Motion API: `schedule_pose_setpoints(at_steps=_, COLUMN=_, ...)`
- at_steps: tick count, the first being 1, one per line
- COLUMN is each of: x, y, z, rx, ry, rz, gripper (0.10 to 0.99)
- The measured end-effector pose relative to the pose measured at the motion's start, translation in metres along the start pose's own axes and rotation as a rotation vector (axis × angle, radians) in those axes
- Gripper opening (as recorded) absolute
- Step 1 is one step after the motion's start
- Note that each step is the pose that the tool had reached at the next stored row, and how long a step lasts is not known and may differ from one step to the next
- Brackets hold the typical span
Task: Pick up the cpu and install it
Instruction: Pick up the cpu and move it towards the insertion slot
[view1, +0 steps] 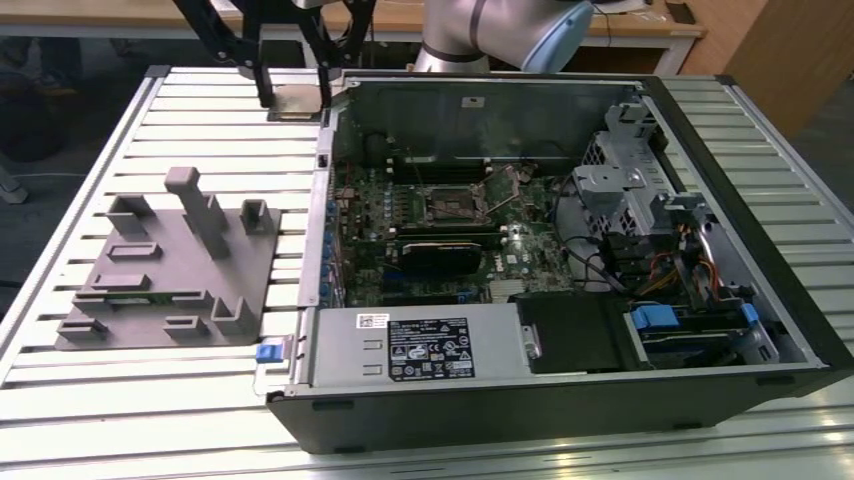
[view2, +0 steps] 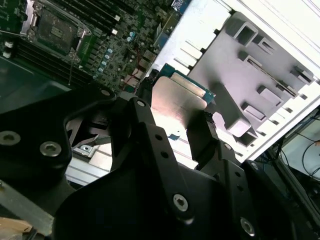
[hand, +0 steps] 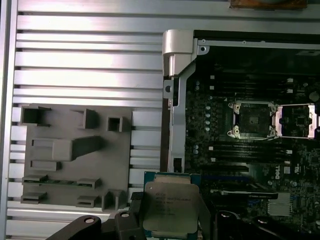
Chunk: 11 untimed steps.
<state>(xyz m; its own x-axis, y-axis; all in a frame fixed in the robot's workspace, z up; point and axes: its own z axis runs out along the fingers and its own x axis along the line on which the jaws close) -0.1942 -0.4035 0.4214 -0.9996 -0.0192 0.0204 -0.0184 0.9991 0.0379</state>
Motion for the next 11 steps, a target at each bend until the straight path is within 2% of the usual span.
schedule_pose_setpoints(at_steps=8, x=-0.0194, y=-0.0001, z=-0.0003, rx=0.0, ry=0.0, rz=0.0, gripper=0.529)
schedule_pose_setpoints(at_steps=11, x=-0.0236, y=0.0002, z=-0.0003, rx=0.0, ry=0.0, rz=0.0, gripper=0.529)
